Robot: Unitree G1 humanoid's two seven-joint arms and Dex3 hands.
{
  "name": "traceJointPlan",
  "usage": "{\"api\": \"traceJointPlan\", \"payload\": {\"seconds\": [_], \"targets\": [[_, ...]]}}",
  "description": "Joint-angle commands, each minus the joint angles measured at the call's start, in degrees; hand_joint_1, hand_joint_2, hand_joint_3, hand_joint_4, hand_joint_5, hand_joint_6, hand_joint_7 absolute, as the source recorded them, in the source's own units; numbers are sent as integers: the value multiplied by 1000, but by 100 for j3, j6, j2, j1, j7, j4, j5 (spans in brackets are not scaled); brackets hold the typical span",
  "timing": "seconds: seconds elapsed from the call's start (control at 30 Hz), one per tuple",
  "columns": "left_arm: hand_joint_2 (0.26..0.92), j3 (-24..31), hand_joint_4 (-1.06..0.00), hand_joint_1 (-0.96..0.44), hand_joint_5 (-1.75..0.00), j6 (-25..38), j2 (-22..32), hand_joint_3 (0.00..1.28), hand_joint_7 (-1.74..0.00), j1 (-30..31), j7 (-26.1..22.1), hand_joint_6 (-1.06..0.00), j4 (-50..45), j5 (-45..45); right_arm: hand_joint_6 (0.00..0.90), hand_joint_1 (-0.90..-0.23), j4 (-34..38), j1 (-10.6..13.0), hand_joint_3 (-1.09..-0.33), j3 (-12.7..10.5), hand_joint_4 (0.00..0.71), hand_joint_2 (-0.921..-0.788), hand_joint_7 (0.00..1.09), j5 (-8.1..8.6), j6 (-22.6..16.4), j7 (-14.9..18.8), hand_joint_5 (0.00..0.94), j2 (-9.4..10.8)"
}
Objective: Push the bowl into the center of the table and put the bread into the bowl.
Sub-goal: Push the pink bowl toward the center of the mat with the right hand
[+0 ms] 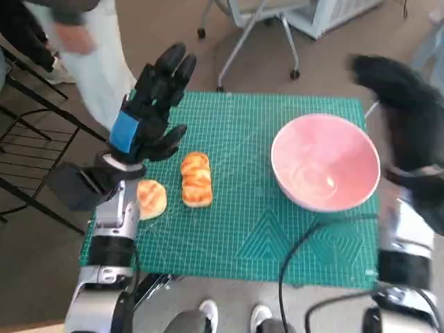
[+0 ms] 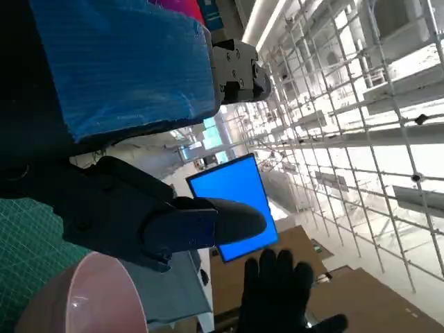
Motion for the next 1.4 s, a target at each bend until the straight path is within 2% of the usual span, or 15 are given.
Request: {"api": "traceJointPlan", "payload": {"seconds": [0.03,0.17,0.27,0.37,0.53,0.67,0.87,1.07,1.27,1.4], "targets": [[921,-5,-97,-725,0,-19,-51,443,-337,-54,-7,1,54,4,223,-673,1091,-161,-667,-394,130,-921,18,-46,-319,-308,2,-347],[921,-2,-92,-726,0,-15,-62,443,-338,-47,5,1,46,-2,216,-661,1830,-310,-697,-539,122,-921,14,-279,-487,-858,0,-594],[921,11,-90,-726,0,-16,-59,443,-338,-56,-1,1,70,-12,212,-648,2348,-414,-725,-595,117,-921,12,-386,-472,-1194,0,-770],[921,19,-88,-727,0,-10,-58,443,-338,-62,1,1,75,-18,208,-636,2738,-494,-756,-651,109,-921,10,-393,-338,-1384,0,-863],[921,34,-87,-727,0,12,-53,442,-337,-65,-2,1,61,-38,201,-625,3161,-595,-793,-722,82,-921,7,-366,-5,-1505,0,-890],[921,41,-87,-728,0,14,-41,440,-334,-52,4,1,26,-41,183,-615,3370,-645,-801,-795,66,-921,2,-308,363,-1528,0,-842],[921,67,-87,-730,0,8,-12,438,-320,-16,-13,1,-18,-59,166,-615,3572,-666,-802,-814,55,-921,0,-371,896,-1656,0,-750],[921,113,-87,-730,0,34,24,435,-314,25,-52,1,-68,-119,163,-630,3708,-641,-817,-878,53,-921,1,-354,1339,-1681,0,-633],[921,151,-88,-729,-1,-23,47,428,-313,91,-55,1,-109,-106,171,-625,3770,-654,-805,-939,52,-921,5,-347,1741,-1769,0,-429],[921,156,-89,-734,-1,-69,96,426,-317,143,19,1,-166,-2,181,-611,3777,-674,-814,-1034,59,-921,10,-274,1941,-1775,3,-212]]}}
